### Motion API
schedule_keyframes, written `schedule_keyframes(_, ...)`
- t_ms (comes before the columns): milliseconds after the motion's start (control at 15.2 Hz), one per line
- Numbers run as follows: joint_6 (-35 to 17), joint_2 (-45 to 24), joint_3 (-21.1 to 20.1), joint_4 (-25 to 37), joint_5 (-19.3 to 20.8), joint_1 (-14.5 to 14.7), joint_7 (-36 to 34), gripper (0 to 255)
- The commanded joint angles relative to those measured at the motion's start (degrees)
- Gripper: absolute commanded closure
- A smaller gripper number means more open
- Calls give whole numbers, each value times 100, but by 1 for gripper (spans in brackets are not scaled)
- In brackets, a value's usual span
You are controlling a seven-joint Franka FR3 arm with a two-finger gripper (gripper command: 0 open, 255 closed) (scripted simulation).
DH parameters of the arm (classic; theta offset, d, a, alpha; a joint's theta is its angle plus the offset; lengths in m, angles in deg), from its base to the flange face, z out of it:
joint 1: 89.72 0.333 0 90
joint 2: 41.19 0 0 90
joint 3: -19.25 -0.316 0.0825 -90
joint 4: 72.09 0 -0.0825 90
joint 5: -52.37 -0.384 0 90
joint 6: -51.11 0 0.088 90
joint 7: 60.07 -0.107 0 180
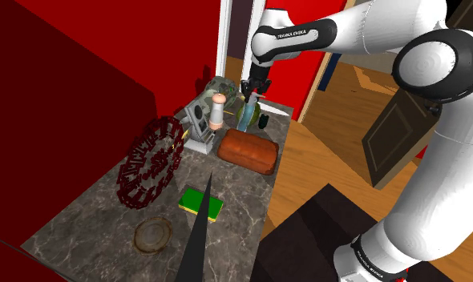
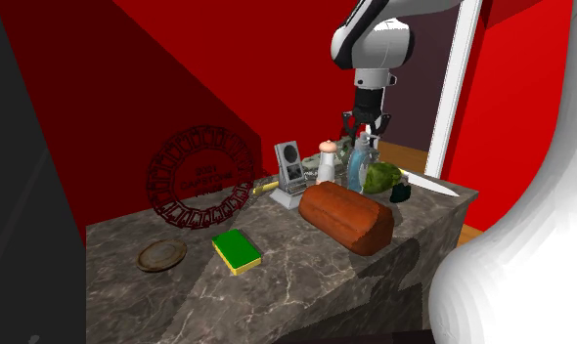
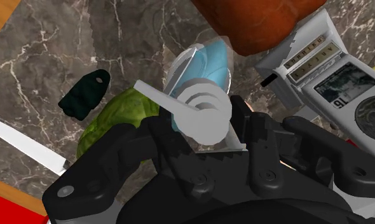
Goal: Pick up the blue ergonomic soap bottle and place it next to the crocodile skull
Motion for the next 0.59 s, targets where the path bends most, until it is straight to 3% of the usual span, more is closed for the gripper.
schedule_keyframes(0, -5, 0, 0, -1, 0, 1, -2, 255)
schedule_keyframes(132, -5, 0, 0, -1, 0, 1, -2, 255)
schedule_keyframes(198, -4, 0, 0, 0, 0, 1, -2, 0)
schedule_keyframes(528, -4, -1, 0, 1, 1, 1, -2, 0)
